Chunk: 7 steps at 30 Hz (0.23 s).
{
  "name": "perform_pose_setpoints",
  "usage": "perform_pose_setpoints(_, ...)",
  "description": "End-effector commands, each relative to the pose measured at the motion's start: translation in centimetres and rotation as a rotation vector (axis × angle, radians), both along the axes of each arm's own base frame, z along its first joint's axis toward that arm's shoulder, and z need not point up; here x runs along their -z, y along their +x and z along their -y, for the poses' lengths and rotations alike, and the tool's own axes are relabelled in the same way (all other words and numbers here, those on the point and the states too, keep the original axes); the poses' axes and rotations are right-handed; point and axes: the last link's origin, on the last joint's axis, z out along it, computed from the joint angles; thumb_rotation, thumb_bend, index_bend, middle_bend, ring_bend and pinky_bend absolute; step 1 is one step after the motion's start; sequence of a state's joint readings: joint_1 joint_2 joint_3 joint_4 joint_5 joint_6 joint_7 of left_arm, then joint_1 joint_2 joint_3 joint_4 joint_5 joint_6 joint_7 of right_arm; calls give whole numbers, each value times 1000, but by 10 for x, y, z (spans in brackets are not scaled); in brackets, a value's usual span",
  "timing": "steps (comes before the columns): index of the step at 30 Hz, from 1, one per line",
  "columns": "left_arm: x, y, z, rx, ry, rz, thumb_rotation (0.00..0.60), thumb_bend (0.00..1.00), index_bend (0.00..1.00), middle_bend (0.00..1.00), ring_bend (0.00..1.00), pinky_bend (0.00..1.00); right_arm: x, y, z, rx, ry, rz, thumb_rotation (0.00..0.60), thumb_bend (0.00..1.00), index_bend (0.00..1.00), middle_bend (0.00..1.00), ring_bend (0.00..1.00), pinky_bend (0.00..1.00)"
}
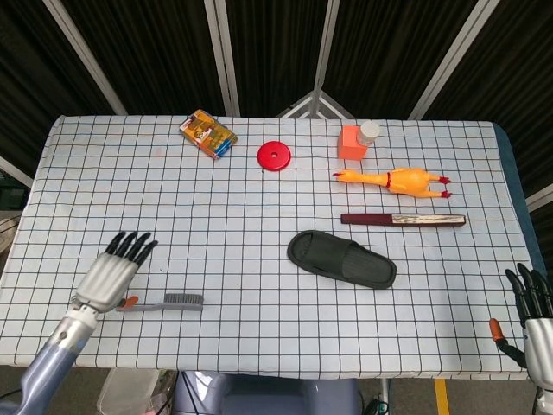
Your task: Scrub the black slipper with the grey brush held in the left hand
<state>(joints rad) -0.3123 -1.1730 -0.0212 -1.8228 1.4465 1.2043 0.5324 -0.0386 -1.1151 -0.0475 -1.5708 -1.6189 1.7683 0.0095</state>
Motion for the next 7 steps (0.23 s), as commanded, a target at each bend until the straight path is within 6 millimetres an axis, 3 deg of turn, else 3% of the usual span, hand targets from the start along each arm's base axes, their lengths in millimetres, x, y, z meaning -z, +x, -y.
perform_pose_setpoints(1,-15,-56,83,62,92,79,600,0,0,0,0,0,3,-4,-10,29,71,-35,600,414,0,0,0,0)
perform_pose_setpoints(7,-13,-56,79,176,119,139,600,0,0,0,0,0,6,-7,-10,81,134,-56,600,414,0,0,0,0)
